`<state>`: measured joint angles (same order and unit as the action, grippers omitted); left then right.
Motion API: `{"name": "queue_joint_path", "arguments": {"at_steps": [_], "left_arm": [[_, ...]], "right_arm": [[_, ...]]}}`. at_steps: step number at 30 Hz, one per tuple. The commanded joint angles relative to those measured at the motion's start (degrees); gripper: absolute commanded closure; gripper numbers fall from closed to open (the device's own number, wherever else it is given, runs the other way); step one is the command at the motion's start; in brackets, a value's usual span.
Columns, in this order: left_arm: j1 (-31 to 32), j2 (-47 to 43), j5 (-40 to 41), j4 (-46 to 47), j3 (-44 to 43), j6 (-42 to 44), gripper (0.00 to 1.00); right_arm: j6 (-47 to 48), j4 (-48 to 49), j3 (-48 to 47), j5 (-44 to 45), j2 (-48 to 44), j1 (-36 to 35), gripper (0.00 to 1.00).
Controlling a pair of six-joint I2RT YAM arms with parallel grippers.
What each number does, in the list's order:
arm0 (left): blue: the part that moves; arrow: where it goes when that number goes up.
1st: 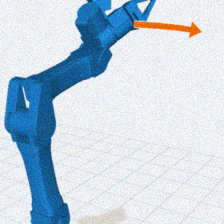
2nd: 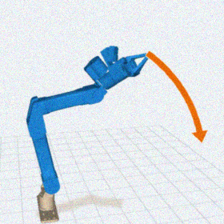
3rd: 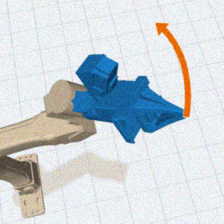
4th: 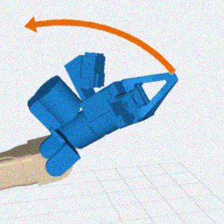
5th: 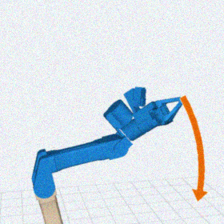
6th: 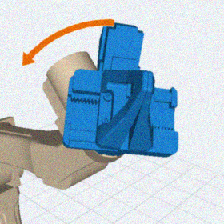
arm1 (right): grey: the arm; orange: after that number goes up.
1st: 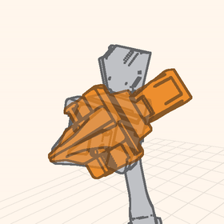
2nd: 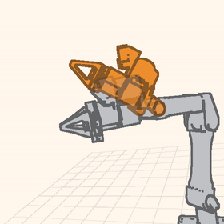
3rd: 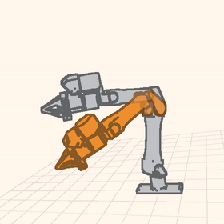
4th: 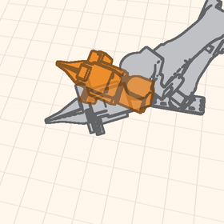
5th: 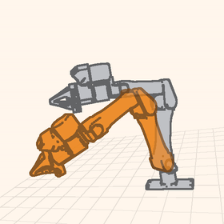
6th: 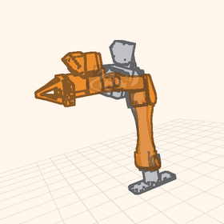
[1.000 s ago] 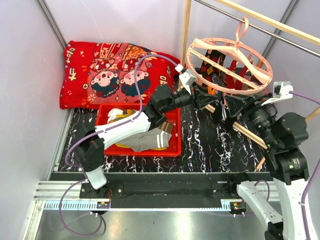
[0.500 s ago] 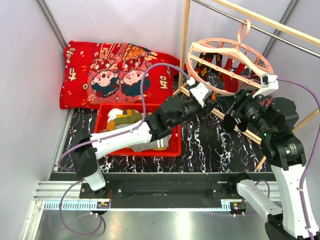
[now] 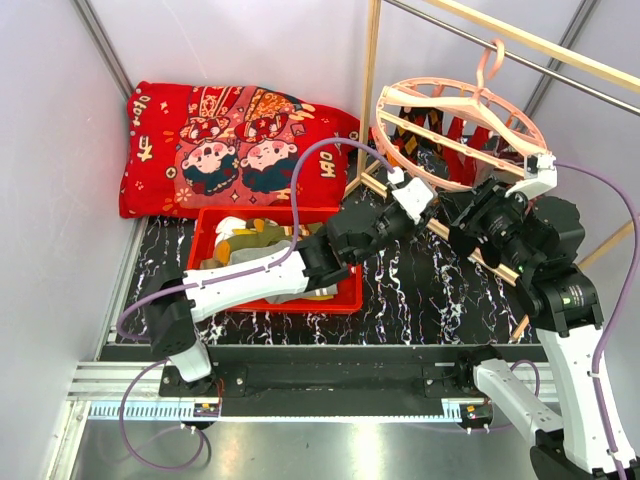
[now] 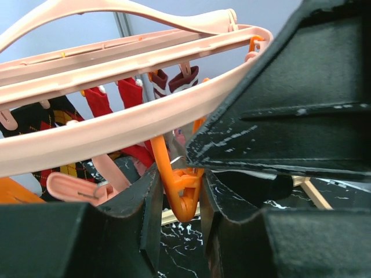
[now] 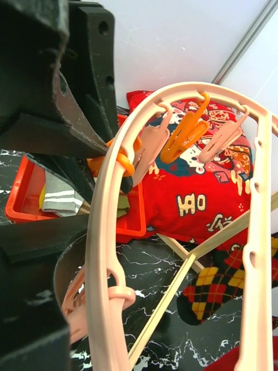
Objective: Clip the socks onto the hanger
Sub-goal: Open the clamp at the hanger.
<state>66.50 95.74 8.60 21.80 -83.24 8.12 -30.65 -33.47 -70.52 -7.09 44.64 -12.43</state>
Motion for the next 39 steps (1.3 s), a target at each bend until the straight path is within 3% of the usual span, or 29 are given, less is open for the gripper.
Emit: {"name": "queue_joint_path", "arguments": {"at_steps": [1,8,14,16,22,23,29,34,39], "left_arm": [[2.0,1.0,1.3,1.0,-2.2,3.0,0.96],[3.0,2.1,1.6,1.1,-2.0,3.3,0.94],[3.3,1.6,1.6,1.5,-1.1,3.0,0.88],[3.4,0.8,1.4,2.2,-0.3,2.6,0.81],[2.8,-2.7,0.5,5.3,4.5,1.6,0.6],[2.1,-3.2,-1.3,5.3,5.3,1.1,0.53],[-3.3,-6.3,-14.9,5.2,7.9,-6.6,0.3],[-7.7,-6.2,-25.0,4.0,5.7,-11.4,0.26],[-9.6,-4.4,-29.7,3.7,3.5,-12.7,0.27]], "right_arm": [[-2.0,5.9,0.4,2.1,0.3,-0.1,0.51],[-2.8,8.2,0.9,3.0,0.1,-0.1,0.54],[-2.5,8.1,1.4,3.8,0.2,-0.1,0.74],[-1.9,8.1,1.5,3.7,0.4,-0.1,0.81],[2.9,8.1,2.0,2.1,0.4,-0.1,0.9],[3.8,8.2,2.0,1.3,0.5,-0.1,0.91],[12.4,8.1,1.7,-0.9,0.8,-0.1,0.91],[18.0,8.2,0.4,-4.9,1.8,-0.1,0.91],[21.7,8.3,-0.2,-6.1,1.9,-0.1,0.91]]}}
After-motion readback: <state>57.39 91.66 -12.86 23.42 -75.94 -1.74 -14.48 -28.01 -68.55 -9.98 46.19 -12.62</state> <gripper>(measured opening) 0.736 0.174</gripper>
